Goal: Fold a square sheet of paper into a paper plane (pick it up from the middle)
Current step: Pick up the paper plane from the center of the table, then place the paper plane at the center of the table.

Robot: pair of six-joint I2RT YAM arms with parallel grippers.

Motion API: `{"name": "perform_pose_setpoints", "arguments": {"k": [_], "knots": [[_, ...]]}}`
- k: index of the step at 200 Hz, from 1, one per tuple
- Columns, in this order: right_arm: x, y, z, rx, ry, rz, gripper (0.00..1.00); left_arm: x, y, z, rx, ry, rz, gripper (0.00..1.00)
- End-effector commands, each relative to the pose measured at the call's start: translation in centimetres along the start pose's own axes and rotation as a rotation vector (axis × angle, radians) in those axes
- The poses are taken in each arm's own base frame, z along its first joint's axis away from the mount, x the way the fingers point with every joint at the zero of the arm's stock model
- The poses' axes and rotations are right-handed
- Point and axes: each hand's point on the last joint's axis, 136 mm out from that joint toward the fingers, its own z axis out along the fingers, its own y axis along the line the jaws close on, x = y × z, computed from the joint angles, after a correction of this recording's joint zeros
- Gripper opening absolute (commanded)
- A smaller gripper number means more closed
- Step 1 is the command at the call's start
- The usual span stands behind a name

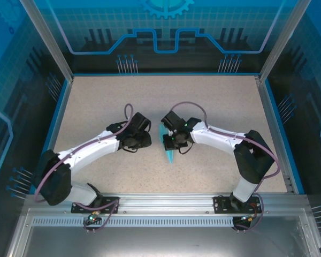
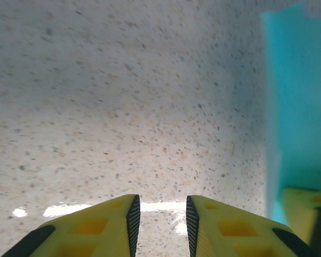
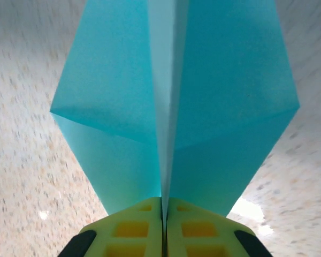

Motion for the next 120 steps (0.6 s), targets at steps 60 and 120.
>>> {"name": "perform_pose_setpoints", "arguments": {"k": [60, 120], "knots": [[-3.6, -6.0, 3.2, 0.28, 0.137, 0.095, 0.12, -1.7, 3.7, -1.0, -0.035, -0.095, -0.079, 0.36], [-2.1, -7.1, 6.3, 0.312, 0.225, 0.14, 0.16, -1.8, 4.5, -0.9, -0.045, -0.098, -0.091, 0.36]]}}
